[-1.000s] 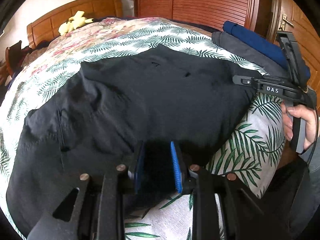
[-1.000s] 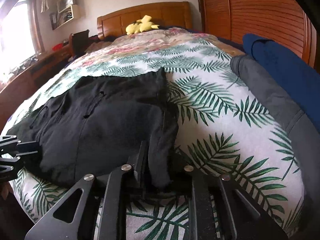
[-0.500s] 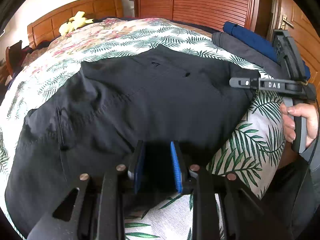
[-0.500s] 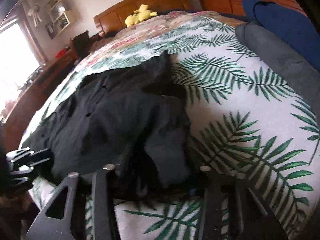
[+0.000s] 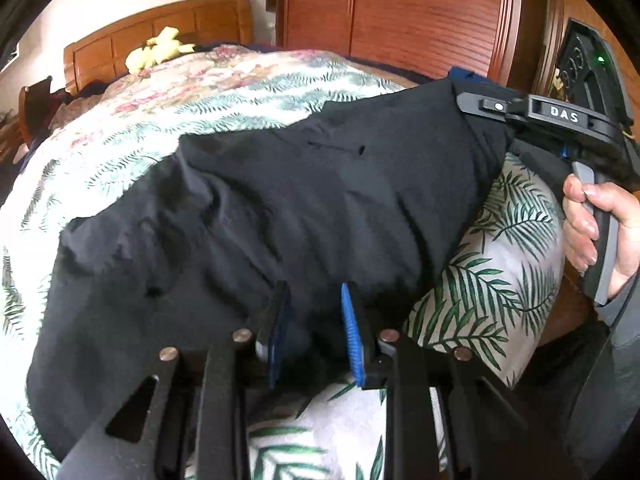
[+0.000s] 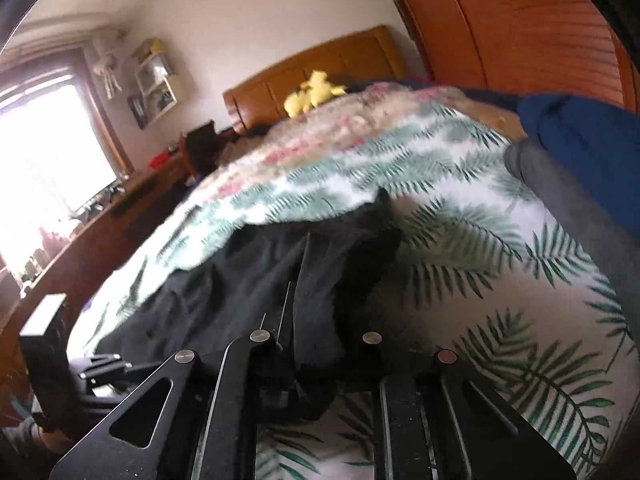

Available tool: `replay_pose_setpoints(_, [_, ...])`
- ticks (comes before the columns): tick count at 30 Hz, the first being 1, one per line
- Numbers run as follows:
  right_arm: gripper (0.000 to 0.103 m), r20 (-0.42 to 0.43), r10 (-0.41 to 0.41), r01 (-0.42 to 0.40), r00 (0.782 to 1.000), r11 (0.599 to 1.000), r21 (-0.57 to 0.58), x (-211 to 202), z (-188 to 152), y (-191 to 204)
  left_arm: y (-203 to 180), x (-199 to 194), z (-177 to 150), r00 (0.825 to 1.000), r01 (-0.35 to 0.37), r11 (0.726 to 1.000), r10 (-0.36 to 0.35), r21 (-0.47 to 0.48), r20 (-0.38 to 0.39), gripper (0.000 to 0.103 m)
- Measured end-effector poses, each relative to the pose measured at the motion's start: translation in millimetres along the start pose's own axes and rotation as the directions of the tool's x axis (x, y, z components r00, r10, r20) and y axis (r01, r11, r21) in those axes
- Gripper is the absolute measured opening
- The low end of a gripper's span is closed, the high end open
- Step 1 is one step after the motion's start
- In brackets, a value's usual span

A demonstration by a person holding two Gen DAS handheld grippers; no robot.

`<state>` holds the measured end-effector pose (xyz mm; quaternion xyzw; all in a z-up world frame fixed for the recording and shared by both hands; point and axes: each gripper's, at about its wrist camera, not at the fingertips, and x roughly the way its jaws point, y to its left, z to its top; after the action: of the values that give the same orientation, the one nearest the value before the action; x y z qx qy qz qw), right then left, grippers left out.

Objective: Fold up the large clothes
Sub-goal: 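Grasp the folded coat's edge with the right gripper and lift it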

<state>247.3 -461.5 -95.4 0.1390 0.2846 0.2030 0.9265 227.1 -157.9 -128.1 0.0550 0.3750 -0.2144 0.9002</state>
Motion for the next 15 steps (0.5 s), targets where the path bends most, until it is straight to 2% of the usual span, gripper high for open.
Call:
replay_pose_setpoints(7, [0.011, 0.048, 0.057, -0.053, 0.997, 0.995, -0.083, 4.6, 15.0, 55.9, 27.4, -46.6, -9.5, 0.998, -0.025, 0.999, 0.026, -0.027, 0.058, 0.024])
replay_pose_setpoints(15, [0.010, 0.024, 0.086, -0.080, 0.996, 0.978, -0.192, 24.4, 15.2, 106.6, 71.0, -91.1, -30.0, 0.991, -0.063, 0.995, 0.072, -0.075, 0.115, 0.024])
